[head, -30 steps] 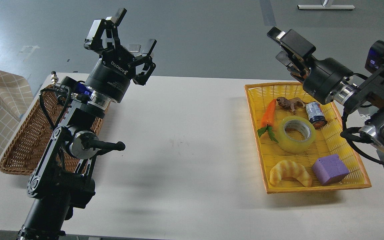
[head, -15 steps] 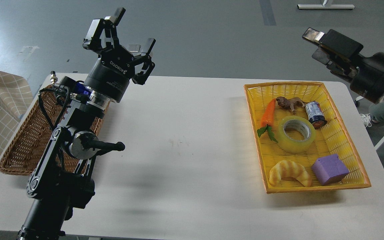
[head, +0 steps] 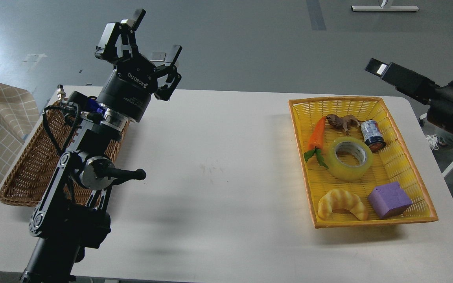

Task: Place and transfer tape with both arms
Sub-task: 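Swing the right gripper out and lower it beside the yellow tray, then reach the right gripper into the yellow tape roll's hole and grasp it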

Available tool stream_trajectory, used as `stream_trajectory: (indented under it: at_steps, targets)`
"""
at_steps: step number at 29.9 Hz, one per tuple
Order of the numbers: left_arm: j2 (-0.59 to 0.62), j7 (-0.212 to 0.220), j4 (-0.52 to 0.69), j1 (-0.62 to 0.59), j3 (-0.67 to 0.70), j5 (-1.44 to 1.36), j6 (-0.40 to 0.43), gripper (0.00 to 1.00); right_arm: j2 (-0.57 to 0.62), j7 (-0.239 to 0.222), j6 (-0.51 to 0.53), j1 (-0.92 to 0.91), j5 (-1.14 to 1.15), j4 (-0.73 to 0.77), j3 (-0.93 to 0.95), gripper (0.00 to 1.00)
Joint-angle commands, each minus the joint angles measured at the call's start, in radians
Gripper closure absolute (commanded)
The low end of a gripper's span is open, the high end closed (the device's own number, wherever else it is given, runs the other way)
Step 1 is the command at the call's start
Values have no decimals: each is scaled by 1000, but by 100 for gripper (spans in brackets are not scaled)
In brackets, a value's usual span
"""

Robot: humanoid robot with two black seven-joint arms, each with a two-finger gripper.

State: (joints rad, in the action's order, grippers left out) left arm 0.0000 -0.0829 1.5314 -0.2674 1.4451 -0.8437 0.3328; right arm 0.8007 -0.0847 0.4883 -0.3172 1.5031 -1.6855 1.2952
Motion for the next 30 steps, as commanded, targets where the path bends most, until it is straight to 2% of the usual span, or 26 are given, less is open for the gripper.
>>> stream_trajectory:
  at_steps: [1, 13, 22, 30]
  targets:
    - [0, 0, 0, 1, 0, 0, 0, 2, 20, -3, 0, 4, 164, 59, -86, 0]
    - [0, 0, 0, 10, 0, 0, 0, 2, -9, -21, 0, -54, 292, 291, -206, 1]
    - [0, 0, 0, 10, 0, 0, 0, 2, -103, -10, 0, -97, 358, 333, -252, 4]
    - [0, -1, 0, 16, 1, 0, 0, 2, -141, -6, 0, -249, 368, 448, -450, 5]
